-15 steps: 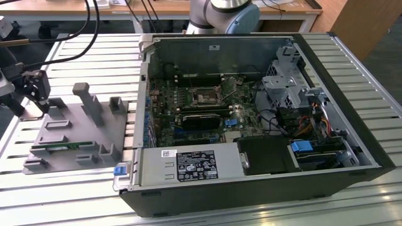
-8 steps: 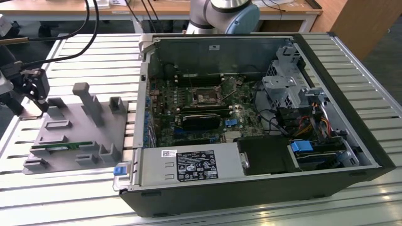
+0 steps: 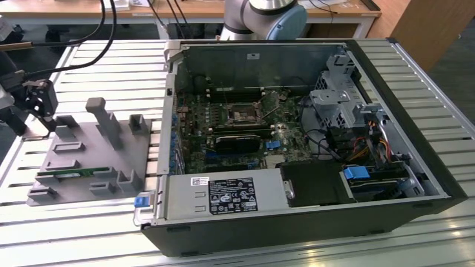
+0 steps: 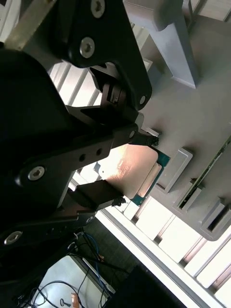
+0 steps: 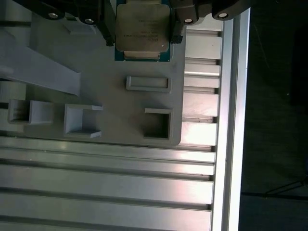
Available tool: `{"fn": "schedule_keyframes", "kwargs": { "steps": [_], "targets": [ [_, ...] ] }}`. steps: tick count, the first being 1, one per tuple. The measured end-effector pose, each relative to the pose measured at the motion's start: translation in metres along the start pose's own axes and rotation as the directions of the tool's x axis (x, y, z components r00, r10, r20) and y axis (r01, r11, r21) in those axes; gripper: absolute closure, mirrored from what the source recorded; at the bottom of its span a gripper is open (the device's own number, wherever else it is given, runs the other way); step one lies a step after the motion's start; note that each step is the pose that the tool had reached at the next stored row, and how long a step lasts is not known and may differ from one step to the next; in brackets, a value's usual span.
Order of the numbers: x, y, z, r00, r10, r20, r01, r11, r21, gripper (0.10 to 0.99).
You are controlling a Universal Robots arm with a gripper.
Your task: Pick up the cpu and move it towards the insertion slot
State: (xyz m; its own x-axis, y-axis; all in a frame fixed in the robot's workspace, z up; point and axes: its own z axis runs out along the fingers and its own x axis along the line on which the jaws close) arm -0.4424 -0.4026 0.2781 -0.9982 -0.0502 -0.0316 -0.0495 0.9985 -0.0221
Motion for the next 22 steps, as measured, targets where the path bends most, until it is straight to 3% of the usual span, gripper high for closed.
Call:
{"fn": "schedule_keyframes", "kwargs": {
  "steps": [22],
  "targets": [
    [-0.0003,-0.0002,-0.0099,1.0,0.0,-0.0003,0.0,1.0,0.0,0.545]
  ]
}}
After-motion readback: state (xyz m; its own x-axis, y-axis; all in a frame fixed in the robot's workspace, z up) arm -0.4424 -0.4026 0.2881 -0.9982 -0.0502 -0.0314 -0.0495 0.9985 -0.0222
